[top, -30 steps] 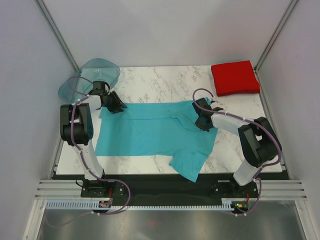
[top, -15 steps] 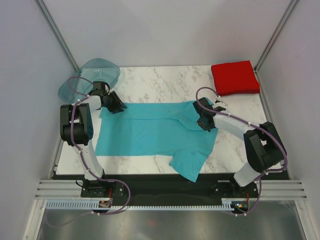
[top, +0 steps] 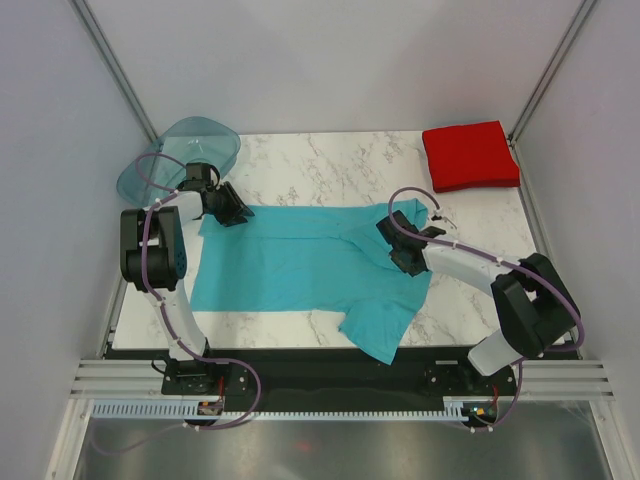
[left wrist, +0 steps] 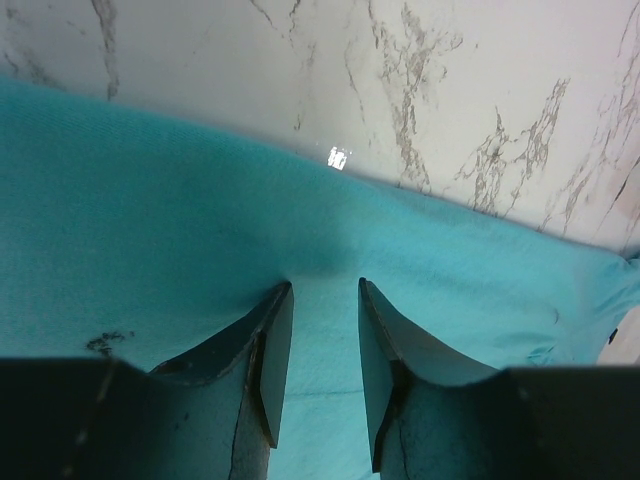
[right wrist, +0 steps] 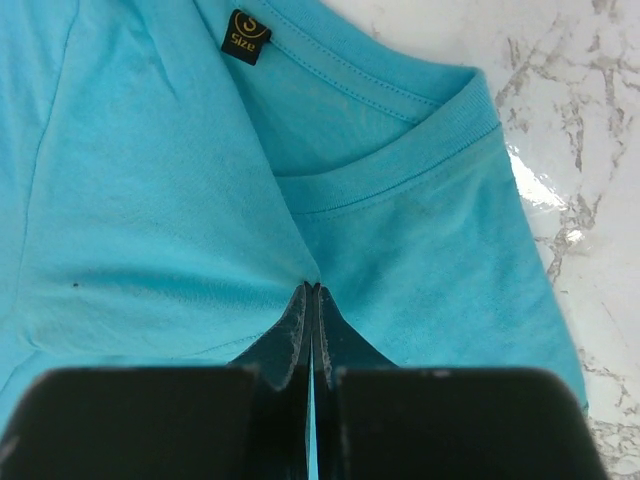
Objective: Fold and stack the t-shirts
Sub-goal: Fold the tshirt
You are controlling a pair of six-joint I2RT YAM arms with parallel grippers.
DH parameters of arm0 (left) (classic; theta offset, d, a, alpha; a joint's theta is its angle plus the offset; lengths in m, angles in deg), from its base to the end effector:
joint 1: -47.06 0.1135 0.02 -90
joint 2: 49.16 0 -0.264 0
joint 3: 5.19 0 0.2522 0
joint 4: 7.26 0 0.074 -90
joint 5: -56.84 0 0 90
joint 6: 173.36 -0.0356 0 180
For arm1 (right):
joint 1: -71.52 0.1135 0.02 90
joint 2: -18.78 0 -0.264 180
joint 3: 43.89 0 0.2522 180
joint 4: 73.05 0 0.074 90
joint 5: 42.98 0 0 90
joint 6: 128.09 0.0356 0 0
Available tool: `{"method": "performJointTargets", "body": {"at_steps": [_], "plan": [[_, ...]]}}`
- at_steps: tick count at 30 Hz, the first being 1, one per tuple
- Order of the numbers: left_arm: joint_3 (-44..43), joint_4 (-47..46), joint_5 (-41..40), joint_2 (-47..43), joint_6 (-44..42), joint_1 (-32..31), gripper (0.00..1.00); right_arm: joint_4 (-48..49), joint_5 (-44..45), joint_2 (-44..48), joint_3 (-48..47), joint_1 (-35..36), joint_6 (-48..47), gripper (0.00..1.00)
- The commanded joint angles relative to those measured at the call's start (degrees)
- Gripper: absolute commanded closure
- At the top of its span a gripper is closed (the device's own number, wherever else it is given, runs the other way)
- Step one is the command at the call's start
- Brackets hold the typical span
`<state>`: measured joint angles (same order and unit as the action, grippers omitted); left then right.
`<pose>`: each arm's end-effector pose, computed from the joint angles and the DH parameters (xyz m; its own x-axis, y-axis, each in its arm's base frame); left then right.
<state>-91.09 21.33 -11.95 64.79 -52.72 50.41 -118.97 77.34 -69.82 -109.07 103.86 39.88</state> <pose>0.4087 0.0110 0.1466 -0.7908 -0.5222 -0.3191 -0.3009 0.7859 -0.5402 0.2478 0.1356 0.1792 -0.4692 0.7022 -0.5355 0.7083 0.6614 0.2466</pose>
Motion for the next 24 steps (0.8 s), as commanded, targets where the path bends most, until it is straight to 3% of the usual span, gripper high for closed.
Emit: {"method": "performJointTargets", "body": {"at_steps": [1, 10, 15, 17, 18, 21, 24], "plan": [[1.83, 1.87, -4.78, 1.54, -0.31, -0.28, 0.59, -1.06, 3.60, 1.06, 0.71, 0.71, 5.26, 1.00], [1.91, 1.87, -4.95, 1.54, -0.40, -0.19, 0.60, 1.93, 2.72, -1.75, 3.34, 1.59, 10.53, 1.00], [1.92, 1.87, -4.51, 1.19, -0.57, -0.28, 0.58, 2.46, 3.77, -1.49, 2.38, 1.59, 8.61, 1.00], [1.57, 1.87, -3.55, 0.57, -0.75, -0.28, 0.57, 1.67, 4.48, -0.36, 1.06, 1.59, 6.15, 0.93], [1.39, 1.87, -3.02, 0.14, -0.84, -0.28, 0.57, 0.97, 4.91, 0.00, -0.60, 1.59, 4.22, 0.80], [0.68, 1.96, -2.05, -3.20, -2.15, -0.54, 0.56, -2.81, 6.06, 2.11, -3.76, 1.50, 1.40, 0.65], [0.33, 1.96, -1.96, -7.94, -3.38, -0.63, 0.55, -3.87, 7.99, 4.66, -6.05, 0.54, -3.78, 0.63]]}}
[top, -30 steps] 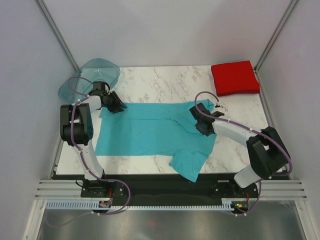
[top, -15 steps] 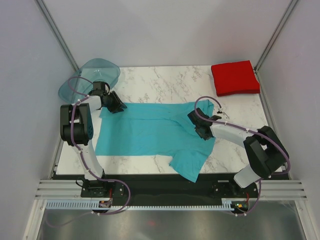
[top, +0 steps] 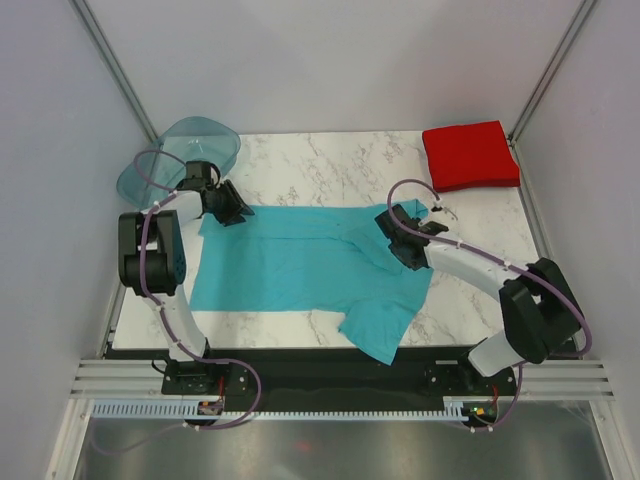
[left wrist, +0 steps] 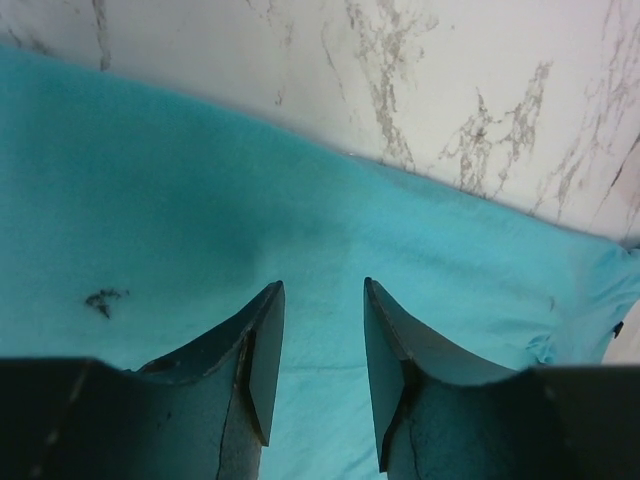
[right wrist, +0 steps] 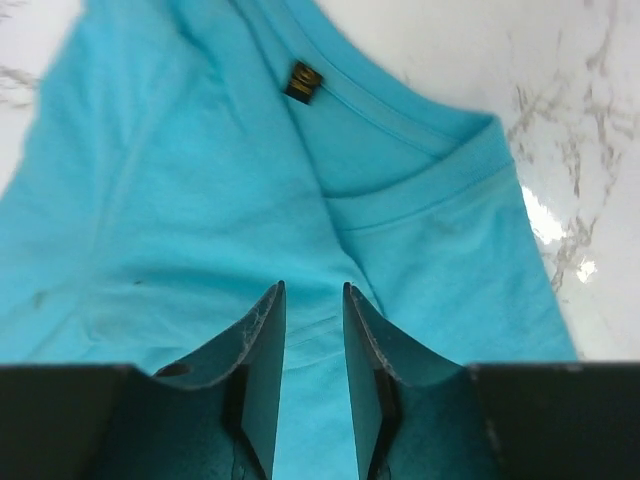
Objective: Fold and stack the t-shirts
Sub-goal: Fold the tshirt
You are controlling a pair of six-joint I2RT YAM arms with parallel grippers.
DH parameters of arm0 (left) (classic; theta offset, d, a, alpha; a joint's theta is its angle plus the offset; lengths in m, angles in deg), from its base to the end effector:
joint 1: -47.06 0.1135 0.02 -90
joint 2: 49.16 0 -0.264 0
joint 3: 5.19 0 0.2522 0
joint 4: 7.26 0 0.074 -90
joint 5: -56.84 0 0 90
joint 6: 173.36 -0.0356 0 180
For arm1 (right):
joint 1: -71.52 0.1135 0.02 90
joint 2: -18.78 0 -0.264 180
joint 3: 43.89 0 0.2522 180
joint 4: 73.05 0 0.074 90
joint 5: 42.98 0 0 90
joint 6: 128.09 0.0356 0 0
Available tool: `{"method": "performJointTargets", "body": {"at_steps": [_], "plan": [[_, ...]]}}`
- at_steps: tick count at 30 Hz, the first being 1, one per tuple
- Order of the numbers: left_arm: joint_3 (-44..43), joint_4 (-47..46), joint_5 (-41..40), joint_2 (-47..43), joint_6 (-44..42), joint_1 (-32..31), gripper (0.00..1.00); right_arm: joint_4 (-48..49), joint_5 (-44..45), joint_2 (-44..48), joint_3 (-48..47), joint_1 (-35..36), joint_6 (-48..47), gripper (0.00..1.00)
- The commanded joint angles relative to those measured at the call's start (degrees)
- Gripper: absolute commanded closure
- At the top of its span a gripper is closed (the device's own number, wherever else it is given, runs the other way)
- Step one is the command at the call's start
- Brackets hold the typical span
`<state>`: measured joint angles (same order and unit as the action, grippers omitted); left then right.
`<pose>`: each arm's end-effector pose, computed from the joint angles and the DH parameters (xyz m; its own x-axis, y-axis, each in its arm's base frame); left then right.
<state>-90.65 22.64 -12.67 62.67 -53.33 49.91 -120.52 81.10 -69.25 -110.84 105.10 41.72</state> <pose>0.4039 0.0076 0.1573 -0.7930 -0.5088 -0.3350 -0.2879 0.7977 -0.5299 0.2477 0.1405 0.1903 -0.4200 0.6996 -0.5780 0.7123 0.6488 0.2677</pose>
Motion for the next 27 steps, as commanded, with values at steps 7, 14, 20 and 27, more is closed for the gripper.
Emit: {"method": "performJointTargets", "body": {"at_steps": [7, 14, 20, 27], "plan": [[1.12, 0.56, -0.71, -13.13, -4.09, -0.30, 0.55, 12.50, -6.47, -0.38, -11.32, -11.51, -36.64, 0.67], [1.13, 0.56, -0.36, -7.95, -2.95, -0.30, 0.55, 23.60, -18.34, -10.21, -14.22, -19.43, -47.46, 0.66], [0.60, 0.65, -1.68, -3.03, -2.42, -0.22, 0.55, 25.27, -26.87, -18.66, -19.58, -24.26, -53.09, 0.65], [0.16, 0.82, -4.05, 0.67, -1.55, -0.13, 0.55, 28.18, -32.50, -22.71, -20.29, -27.78, -54.50, 0.65]]}}
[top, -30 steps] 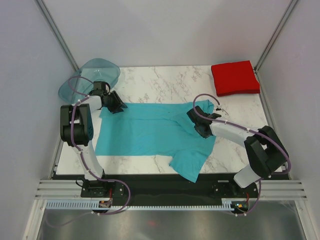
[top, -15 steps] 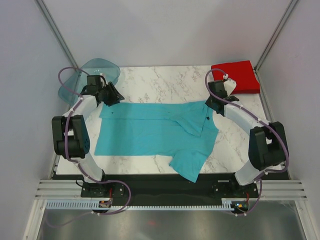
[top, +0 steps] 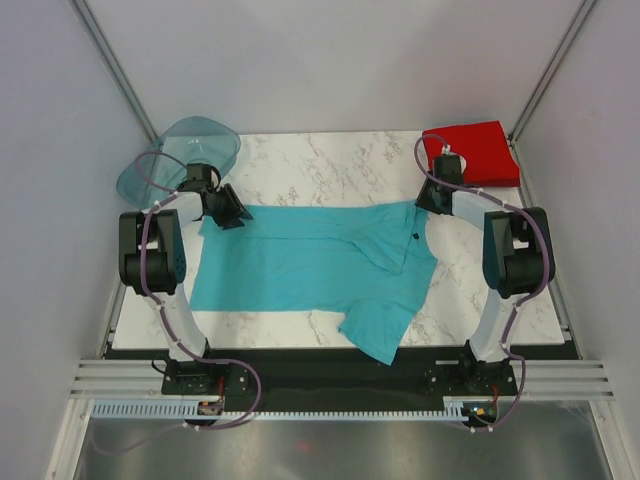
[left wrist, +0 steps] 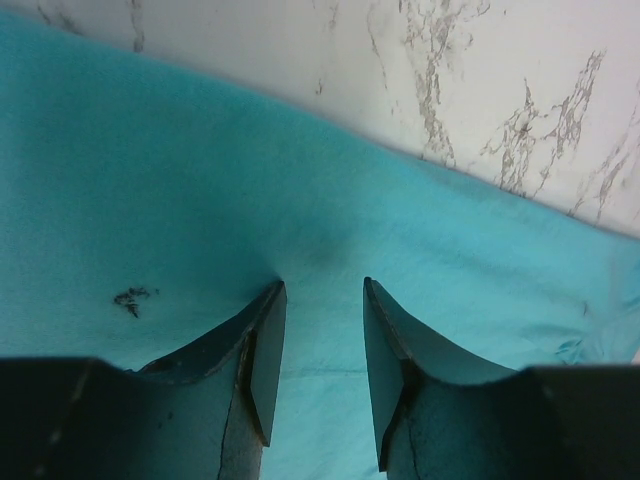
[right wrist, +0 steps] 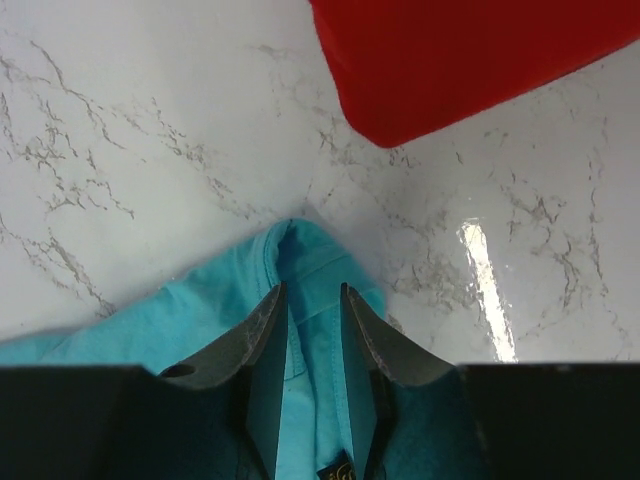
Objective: Fold and stack the t-shirts
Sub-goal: Fold the tshirt
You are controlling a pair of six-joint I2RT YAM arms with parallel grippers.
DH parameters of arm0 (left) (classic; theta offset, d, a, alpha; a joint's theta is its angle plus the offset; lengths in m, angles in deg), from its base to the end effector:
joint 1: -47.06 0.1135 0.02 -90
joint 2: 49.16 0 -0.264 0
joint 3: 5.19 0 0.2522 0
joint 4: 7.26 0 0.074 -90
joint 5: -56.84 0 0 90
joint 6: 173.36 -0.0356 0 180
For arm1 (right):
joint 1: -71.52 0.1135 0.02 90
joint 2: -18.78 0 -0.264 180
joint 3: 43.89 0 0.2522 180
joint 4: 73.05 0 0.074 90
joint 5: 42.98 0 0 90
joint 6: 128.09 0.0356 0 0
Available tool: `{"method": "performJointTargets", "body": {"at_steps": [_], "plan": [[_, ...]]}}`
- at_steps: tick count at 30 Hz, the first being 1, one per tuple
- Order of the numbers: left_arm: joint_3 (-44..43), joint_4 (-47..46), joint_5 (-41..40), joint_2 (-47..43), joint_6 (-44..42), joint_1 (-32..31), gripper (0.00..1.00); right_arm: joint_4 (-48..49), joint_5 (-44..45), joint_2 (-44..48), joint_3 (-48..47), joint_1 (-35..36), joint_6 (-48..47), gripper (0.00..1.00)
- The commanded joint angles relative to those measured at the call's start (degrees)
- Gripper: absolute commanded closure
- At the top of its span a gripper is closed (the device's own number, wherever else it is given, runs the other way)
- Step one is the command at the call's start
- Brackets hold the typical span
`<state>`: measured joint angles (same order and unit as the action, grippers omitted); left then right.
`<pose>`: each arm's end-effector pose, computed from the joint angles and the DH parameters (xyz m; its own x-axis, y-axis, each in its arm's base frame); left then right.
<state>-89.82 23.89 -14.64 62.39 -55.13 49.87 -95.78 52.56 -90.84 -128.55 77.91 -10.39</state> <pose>0.3989 0.0083 0.1534 -0.8042 -0.4885 -0.3385 -0.2941 0.8220 -0.4877 0.4088 0.0423 0.1748 -0.6722 0.3903 -0.6292 0.3007 0.9204 0.2497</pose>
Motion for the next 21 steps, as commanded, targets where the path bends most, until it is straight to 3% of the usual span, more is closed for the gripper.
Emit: {"method": "performJointTargets", "body": {"at_steps": [1, 7, 12, 21], "plan": [[-0.67, -0.51, -2.26, 1.30, 0.42, -0.17, 0.55, 3.96, -4.48, -1.47, -2.50, -0.68, -2.39, 0.65], [-0.32, -0.34, -3.14, 1.57, 1.13, -0.08, 0.55, 5.19, -3.53, -2.88, -0.56, -1.73, -1.52, 0.69], [-0.06, 0.45, -5.60, 1.83, 1.83, 0.00, 0.55, 3.97, 2.27, -3.14, 0.75, -3.14, 2.69, 0.89], [-1.28, 0.54, -4.64, 3.77, 4.20, -0.08, 0.55, 5.54, 9.14, -1.91, 2.78, -3.76, 7.36, 0.92]]}}
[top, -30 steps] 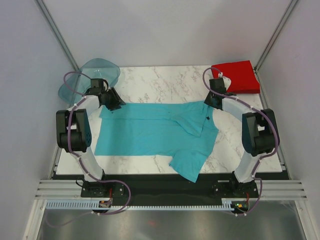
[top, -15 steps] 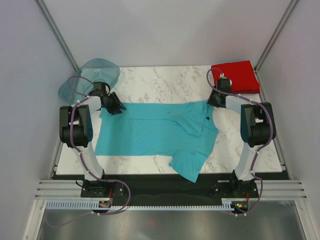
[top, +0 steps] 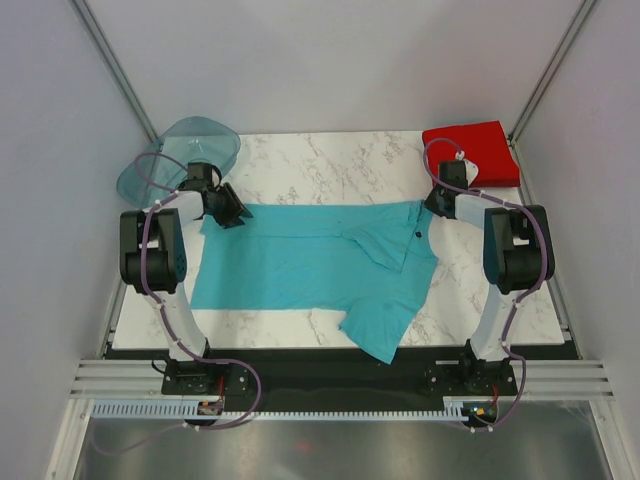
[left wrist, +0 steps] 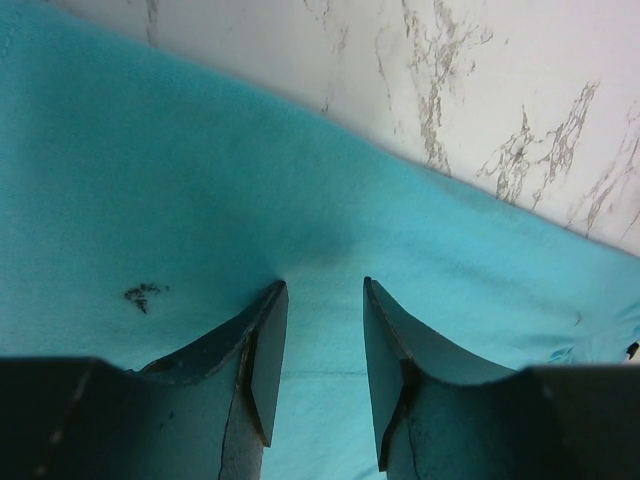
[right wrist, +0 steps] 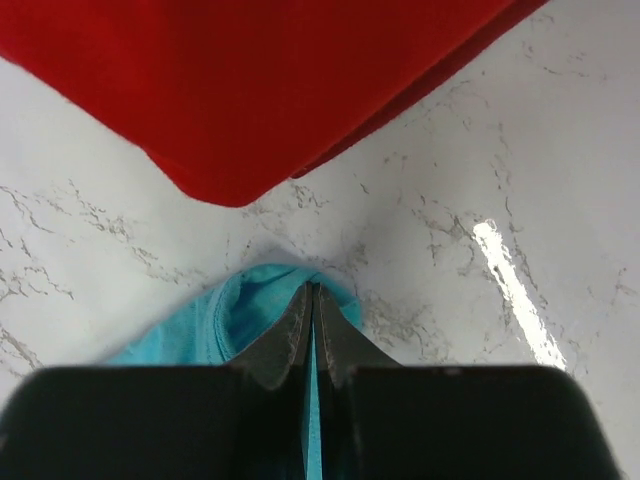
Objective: Fold and stack the t-shirts
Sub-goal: Fold the tshirt
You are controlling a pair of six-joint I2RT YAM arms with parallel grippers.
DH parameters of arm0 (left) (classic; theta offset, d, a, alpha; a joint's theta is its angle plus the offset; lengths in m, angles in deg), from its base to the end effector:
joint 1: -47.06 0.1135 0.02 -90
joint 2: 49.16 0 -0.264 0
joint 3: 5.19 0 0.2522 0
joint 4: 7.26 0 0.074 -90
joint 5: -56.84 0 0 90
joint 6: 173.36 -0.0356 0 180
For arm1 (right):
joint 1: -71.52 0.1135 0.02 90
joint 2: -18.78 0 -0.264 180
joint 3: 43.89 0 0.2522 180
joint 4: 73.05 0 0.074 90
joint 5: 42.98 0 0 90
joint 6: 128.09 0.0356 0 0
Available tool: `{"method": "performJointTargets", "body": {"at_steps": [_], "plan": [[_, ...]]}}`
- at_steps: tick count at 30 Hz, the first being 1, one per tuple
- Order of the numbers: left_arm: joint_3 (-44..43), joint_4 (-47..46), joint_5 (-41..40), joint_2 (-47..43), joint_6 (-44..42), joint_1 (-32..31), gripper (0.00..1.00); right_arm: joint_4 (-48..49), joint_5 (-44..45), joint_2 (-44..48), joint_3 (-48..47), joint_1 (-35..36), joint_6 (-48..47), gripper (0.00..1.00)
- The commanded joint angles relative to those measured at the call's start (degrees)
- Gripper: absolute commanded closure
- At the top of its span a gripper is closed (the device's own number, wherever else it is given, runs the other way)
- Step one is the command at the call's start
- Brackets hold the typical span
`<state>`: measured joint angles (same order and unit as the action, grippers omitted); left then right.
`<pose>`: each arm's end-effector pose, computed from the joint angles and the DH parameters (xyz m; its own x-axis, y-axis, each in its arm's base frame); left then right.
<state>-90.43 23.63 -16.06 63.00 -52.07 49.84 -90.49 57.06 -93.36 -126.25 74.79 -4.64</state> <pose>0.4020 0.0090 0.1524 -0.7795 -0.5348 -0.3260 -0.3449 0.8010 -0.4893 0.4121 0.0173 0.1527 -0.5772 0.5107 -0.6372 0.4557 0.8490 0.2676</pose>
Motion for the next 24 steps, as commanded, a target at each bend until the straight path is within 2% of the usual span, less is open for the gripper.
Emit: {"method": "performJointTargets", "body": {"at_steps": [1, 7, 12, 15, 16, 18, 19, 20, 21, 22, 24], "plan": [[-0.94, 0.89, -2.52, 2.98, 0.97, 0.02, 0.55, 0.26, 4.37, 0.52, 0.05, -0.63, 1.70, 0.92], [-4.01, 2.29, 1.95, -2.99, -3.16, 0.03, 0.55, -3.68, -0.62, 3.67, -4.52, -0.63, 1.87, 0.88], [-6.38, 9.32, 1.54, -10.01, -3.69, 0.03, 0.55, -12.21, -0.99, 7.98, -5.24, -0.46, 6.87, 0.68], [-3.51, 13.80, -5.82, -14.32, -2.30, 0.03, 0.56, -14.42, -1.87, 10.97, -2.78, -0.54, 8.38, 0.59], [-1.49, 13.90, -12.38, -18.95, -0.98, -0.06, 0.55, -15.29, -2.22, 12.11, -2.25, -0.46, 8.99, 0.58], [4.56, 14.68, -20.14, -24.42, 5.51, 0.03, 0.55, -15.39, -4.32, 13.60, -0.05, -0.54, 9.44, 0.56], [5.90, 16.87, -27.57, -28.27, 8.76, 0.11, 0.57, -15.39, -5.55, 14.74, 0.56, -0.46, 9.87, 0.55], [6.09, 20.46, -30.26, -29.27, 15.14, 0.46, 0.57, -15.22, -8.43, 15.28, 1.53, -0.46, 9.88, 0.55], [4.70, 29.98, -33.07, -29.71, 18.34, 0.55, 0.58, -14.87, -9.68, 15.54, 2.06, -0.46, 9.88, 0.55], [3.73, 35.21, -39.62, -29.89, 21.85, 0.64, 0.58, -14.86, -10.39, 16.15, 2.41, -0.46, 9.36, 0.55], [1.36, 45.15, -43.02, -29.37, 30.89, 0.90, 0.58, -14.69, -13.81, 16.60, 3.38, -0.46, 8.21, 0.55]]}}
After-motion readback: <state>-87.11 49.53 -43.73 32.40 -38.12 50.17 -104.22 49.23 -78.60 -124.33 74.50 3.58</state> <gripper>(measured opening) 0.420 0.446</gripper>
